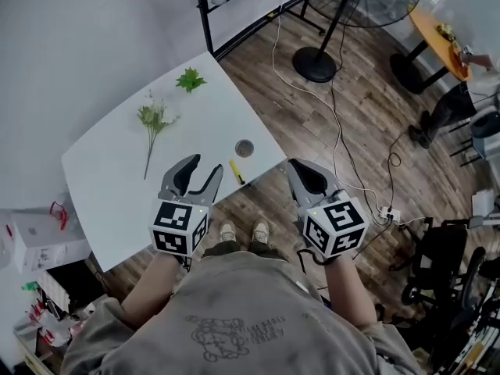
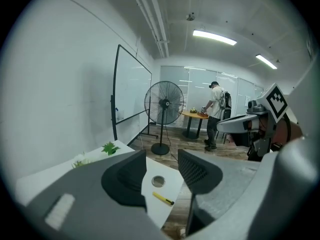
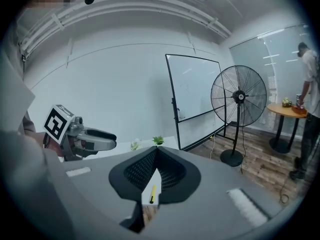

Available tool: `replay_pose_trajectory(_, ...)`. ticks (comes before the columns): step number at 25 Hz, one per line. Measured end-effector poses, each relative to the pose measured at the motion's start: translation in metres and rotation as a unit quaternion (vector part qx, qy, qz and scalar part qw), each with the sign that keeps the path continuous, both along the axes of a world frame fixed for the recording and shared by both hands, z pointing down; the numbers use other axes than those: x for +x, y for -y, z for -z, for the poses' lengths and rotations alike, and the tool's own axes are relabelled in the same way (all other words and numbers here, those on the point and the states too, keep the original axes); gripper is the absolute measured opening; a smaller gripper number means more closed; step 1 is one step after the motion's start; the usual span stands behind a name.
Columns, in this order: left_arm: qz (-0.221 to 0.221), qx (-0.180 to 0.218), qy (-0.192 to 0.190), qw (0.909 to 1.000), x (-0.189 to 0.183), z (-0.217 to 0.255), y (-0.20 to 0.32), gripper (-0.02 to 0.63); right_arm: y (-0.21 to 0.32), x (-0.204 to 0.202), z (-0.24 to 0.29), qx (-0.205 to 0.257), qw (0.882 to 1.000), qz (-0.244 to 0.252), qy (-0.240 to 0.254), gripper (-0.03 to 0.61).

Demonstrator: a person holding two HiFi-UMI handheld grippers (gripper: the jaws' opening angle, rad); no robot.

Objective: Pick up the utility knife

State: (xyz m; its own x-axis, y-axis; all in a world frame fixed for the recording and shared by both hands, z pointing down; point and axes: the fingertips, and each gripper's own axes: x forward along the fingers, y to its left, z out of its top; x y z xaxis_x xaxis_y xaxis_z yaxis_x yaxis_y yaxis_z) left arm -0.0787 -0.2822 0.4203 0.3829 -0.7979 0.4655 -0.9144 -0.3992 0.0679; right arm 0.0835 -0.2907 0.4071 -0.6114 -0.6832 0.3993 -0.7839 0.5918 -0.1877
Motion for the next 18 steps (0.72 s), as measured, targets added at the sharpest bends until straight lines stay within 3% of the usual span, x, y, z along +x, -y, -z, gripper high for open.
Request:
replay_pose_trajectory(7, 0.017, -0.078, -0.041, 0.9959, 0.014, -0.055, 0.010, 0.199, 0.010, -0.007, -0.035, -0.041, 0.999, 0.008, -0.006, 0.029)
replay_pose_trajectory(18, 0.035, -0.164, -0.035, 0.9853, 0.033, -0.146, 0.022, 0.199, 0.013, -0.016, -0.105, -0.117, 0.992, 0.033, -0.033, 0.029)
